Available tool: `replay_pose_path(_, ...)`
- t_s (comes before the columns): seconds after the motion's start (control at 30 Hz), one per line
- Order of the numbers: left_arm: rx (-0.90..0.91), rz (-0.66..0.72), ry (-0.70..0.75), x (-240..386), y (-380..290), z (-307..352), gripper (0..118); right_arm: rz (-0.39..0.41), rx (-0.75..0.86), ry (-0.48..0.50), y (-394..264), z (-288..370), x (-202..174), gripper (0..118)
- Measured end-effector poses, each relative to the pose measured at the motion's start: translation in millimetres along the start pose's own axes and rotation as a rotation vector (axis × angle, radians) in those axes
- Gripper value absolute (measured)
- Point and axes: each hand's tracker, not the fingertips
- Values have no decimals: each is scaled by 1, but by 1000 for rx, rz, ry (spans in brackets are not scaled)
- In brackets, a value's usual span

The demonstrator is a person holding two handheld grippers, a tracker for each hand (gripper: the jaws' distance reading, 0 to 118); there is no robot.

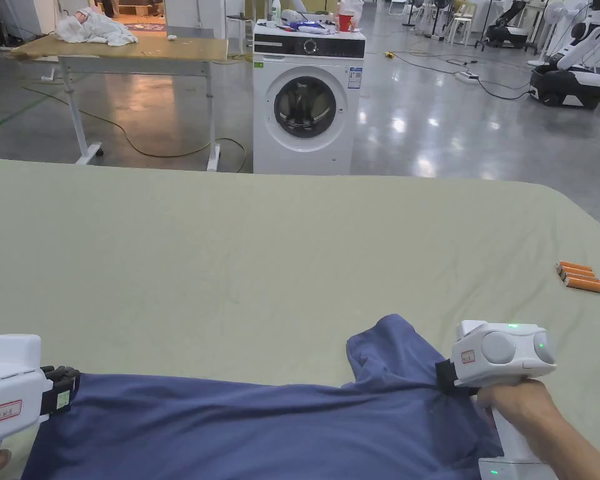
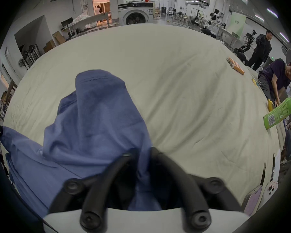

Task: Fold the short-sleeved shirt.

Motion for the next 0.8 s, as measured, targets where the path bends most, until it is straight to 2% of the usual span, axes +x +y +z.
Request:
replay_pose_path(0.03, 5, 0, 1, -1, 0, 1, 0, -6, 6, 4, -1, 3, 1, 4)
replay_pose_path(0.17, 26, 14, -5, -4, 0, 5, 0, -69, 79, 61, -7, 26, 12, 2)
replay_pose_path(0.33, 58, 26, -22, -7, 0, 24, 0, -44, 218, 92, -23, 95, 13, 1)
replay_pose_path(0.43, 91, 30, -32, -14, -4, 41, 0, -1, 273, 68, -42, 137, 11, 1)
replay_pose_path(0.6, 139, 49, -64, -27, -21, 76, 0, 27, 298, 69, -84, 188, 17, 1)
replay_pose_path(0.8, 122, 71, -93, -41, -64, 103, 0, 74, 249, 59, -149, 218, 11, 1)
